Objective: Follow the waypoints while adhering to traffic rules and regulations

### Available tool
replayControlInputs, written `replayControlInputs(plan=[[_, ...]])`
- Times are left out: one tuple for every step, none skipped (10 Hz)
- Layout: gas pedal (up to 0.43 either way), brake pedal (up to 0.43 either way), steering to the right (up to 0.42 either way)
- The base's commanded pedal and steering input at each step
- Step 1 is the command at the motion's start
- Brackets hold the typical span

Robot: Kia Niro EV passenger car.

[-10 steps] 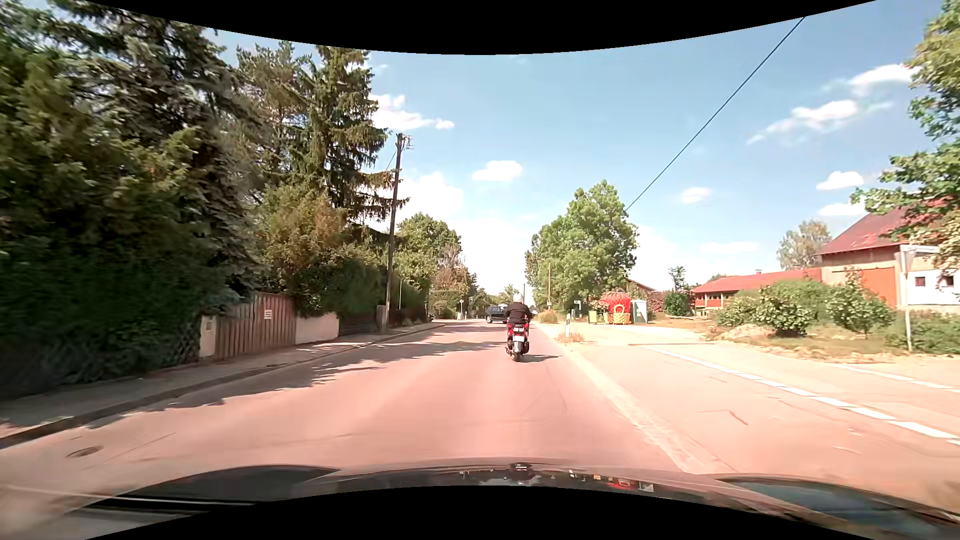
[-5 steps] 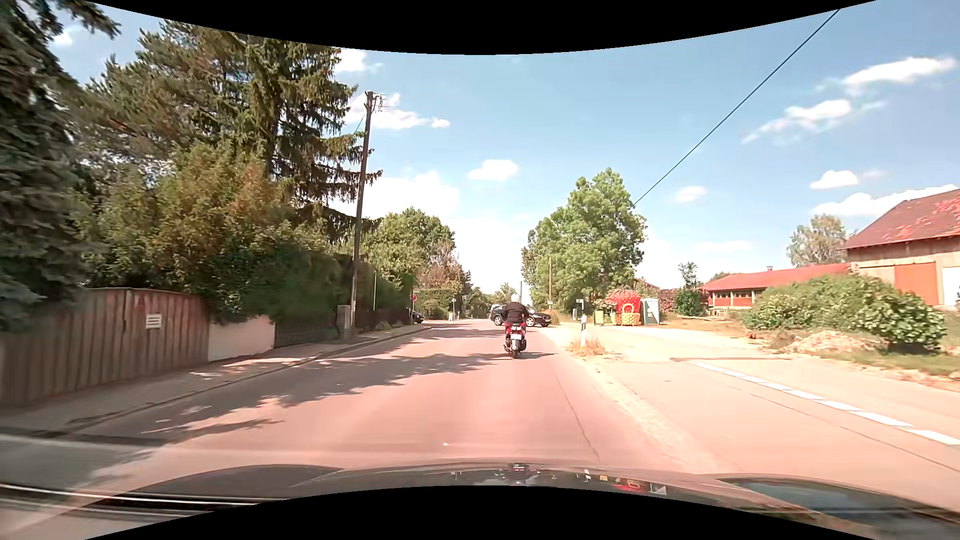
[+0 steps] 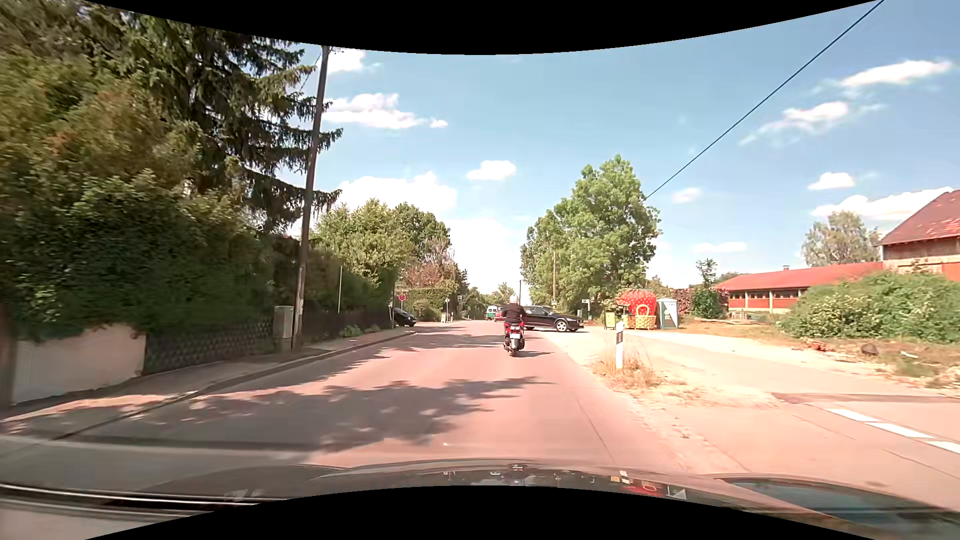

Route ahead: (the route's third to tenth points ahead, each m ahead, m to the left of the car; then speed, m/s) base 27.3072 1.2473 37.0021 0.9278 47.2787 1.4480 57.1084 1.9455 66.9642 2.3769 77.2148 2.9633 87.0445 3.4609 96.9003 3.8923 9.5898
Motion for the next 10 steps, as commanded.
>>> replayControlInputs(plan=[[0.228, 0.012, 0.006], [0.24, 0.012, 0.006], [0.24, 0.012, 0.006], [0.24, 0.012, 0.006], [0.248, 0.012, 0.006], [0.26, 0.006, 0.008], [0.26, 0.012, 0.008], [0.26, 0.012, 0.008], [0.26, 0.012, 0.008], [0.268, 0.012, 0.008]])
